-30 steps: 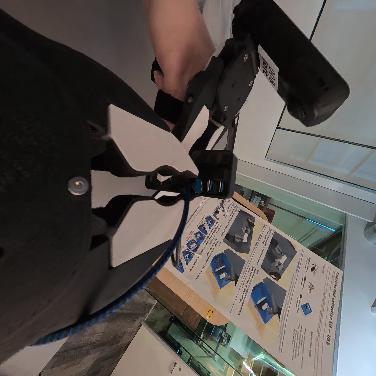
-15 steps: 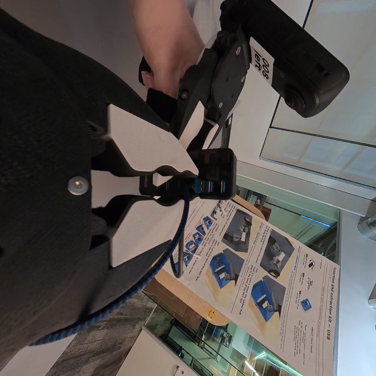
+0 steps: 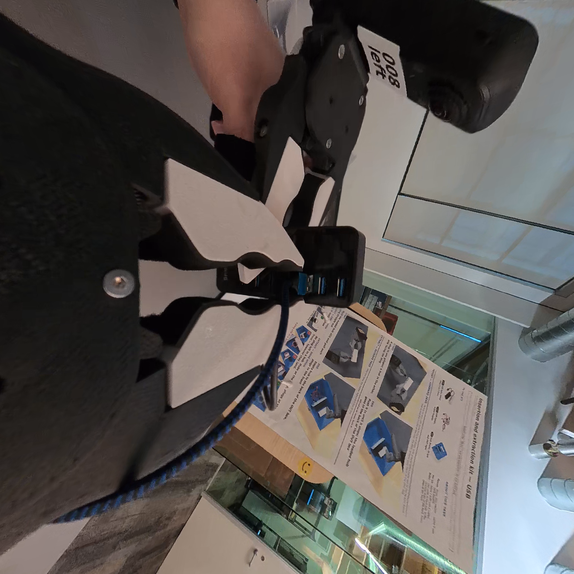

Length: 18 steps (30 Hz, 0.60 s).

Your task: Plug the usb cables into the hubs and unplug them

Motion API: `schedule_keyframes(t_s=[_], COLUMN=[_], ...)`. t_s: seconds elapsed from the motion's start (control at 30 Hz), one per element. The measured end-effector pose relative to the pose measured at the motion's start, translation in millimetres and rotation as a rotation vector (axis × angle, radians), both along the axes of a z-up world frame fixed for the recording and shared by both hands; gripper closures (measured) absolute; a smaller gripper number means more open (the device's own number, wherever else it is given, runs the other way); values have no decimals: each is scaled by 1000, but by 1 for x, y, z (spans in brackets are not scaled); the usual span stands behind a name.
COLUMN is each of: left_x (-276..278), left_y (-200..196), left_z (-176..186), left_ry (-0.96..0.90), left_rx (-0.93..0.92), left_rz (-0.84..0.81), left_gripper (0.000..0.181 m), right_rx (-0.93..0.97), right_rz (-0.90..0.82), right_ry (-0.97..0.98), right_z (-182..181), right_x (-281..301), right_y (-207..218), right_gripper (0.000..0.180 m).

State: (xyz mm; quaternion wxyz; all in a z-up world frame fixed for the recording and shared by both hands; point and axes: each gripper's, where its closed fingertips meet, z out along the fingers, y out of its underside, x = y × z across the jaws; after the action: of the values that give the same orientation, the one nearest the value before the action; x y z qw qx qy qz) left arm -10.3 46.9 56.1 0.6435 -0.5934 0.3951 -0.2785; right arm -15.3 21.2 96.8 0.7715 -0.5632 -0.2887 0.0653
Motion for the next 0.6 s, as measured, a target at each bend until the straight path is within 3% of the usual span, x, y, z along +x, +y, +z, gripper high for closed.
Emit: schedule_keyframes(t_s=[0.6], left_x=[0], left_y=[-24], left_z=[19], left_ry=[-98], left_rx=[63], left_rz=[-105], left_gripper=[153], right_rx=[23], right_rz=[46], right_ry=[33], right_z=[16], right_x=[-7], right_y=[-16], right_gripper=[164])
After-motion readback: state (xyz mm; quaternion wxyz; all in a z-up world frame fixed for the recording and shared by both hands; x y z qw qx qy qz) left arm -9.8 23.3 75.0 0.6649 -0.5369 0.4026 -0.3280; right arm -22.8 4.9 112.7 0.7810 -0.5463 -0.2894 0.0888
